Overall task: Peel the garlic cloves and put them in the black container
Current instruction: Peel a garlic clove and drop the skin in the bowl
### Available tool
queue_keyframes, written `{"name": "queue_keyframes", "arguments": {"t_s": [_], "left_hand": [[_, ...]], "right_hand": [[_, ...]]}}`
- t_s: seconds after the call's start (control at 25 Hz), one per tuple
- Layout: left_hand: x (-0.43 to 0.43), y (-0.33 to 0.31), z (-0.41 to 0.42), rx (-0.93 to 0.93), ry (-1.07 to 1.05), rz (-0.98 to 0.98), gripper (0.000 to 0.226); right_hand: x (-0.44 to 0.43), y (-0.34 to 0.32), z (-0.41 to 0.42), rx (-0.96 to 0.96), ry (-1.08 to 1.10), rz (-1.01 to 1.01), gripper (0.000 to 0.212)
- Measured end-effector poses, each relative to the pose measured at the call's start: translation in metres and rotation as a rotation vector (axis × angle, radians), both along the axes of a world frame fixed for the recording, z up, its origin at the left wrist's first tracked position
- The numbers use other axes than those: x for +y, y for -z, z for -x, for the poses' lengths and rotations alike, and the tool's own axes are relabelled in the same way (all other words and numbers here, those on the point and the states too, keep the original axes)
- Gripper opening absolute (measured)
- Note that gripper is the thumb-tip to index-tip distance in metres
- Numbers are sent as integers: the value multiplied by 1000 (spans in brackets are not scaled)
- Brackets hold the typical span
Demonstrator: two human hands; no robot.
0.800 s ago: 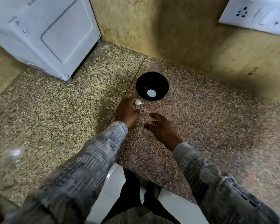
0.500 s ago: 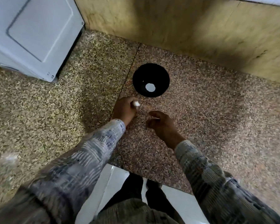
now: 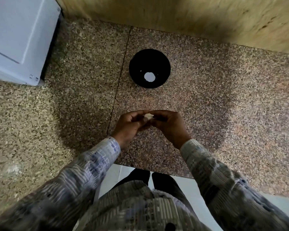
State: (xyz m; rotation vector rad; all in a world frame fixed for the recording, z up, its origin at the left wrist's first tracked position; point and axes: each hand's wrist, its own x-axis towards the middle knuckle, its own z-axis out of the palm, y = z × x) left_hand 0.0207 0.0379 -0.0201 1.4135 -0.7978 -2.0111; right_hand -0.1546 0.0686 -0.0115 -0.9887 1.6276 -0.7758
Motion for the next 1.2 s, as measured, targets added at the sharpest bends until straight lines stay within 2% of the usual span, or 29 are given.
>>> {"name": "queue_keyframes", "arguments": {"t_s": [0.24,0.48,0.68,1.0,1.08,1.2], "left_hand": [[6,-6,-2,-102,-5,40,29],[14,-8,-4,-158,8,58,15],[22,-11,0,-190,-13,98,16],[26,-6,-2,-204,-28,63,13],[26,-6,-3,-198,-29,40,14],[23,-7,-5,-191,3,-2,16]], "right_hand": [[8,-8,-8,155,-61,60,25],[14,-5,-13,295,-177,107,11],[22,-2,-25,316,-59,161,11],[26,3,-23,146,26,67,13],[27,2,-23,175,7,82,11],[27,3,-23,307,-135,169,13]]}}
